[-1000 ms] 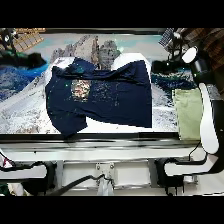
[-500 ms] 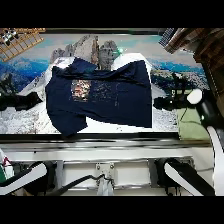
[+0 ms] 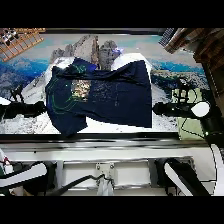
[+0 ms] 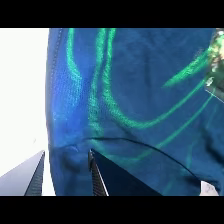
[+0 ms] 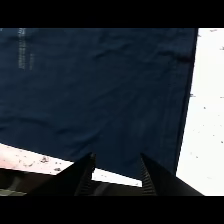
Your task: Fold the clothes and pants, and hang the long-sleeved shirts on hangers.
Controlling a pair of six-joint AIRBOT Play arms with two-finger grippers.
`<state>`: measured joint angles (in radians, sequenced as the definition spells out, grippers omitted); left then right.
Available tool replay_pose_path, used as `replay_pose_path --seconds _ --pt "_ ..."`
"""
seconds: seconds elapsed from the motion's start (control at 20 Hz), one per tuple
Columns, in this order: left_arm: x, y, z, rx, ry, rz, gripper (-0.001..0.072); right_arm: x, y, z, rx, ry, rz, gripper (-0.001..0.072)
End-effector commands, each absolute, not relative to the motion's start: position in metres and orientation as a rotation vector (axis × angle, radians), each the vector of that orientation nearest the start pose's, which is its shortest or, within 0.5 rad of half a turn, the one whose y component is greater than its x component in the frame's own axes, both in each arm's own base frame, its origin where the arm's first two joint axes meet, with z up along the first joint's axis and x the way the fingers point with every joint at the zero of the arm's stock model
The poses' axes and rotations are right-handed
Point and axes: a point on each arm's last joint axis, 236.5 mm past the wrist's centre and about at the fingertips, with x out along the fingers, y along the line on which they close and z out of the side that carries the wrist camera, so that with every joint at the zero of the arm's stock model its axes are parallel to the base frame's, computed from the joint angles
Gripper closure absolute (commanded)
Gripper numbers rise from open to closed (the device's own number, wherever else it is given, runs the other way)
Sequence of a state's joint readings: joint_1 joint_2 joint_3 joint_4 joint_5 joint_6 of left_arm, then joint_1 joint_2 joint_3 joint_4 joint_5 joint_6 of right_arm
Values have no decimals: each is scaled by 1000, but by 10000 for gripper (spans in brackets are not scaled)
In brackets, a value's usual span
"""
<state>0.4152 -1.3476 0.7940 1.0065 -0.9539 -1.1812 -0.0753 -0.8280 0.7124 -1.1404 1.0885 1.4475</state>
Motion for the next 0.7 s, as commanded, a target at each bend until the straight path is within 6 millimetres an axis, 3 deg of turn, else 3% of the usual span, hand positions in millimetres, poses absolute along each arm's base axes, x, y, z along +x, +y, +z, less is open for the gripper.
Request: replay_pose_path --seconds 0.0,0.15,0.25,0.3,0.35,0.45,0.55,0.65 --pt "336 31 -112 -592 1316 -66 421 286 70 20 365 1146 225 384" --pt "343 20 -113 -631 1297 -102 469 287 70 21 368 1145 224 384" --pt "354 5 -107 -642 1253 -162 564 287 70 21 369 1144 224 385" --pt "358 -1 -104 -637 1238 -181 666 286 70 20 374 1147 220 387" --pt "360 -5 -103 -638 1233 -193 693 285 70 19 370 1155 220 436" --pt "357 -10 -102 -638 1244 -209 693 271 45 5 268 1226 143 434" --pt "353 -9 -98 -650 1253 -223 694 243 -2 -18 177 1350 -38 418" --pt "351 -5 -89 -634 1236 -240 694 226 -10 -36 268 1402 -96 420"
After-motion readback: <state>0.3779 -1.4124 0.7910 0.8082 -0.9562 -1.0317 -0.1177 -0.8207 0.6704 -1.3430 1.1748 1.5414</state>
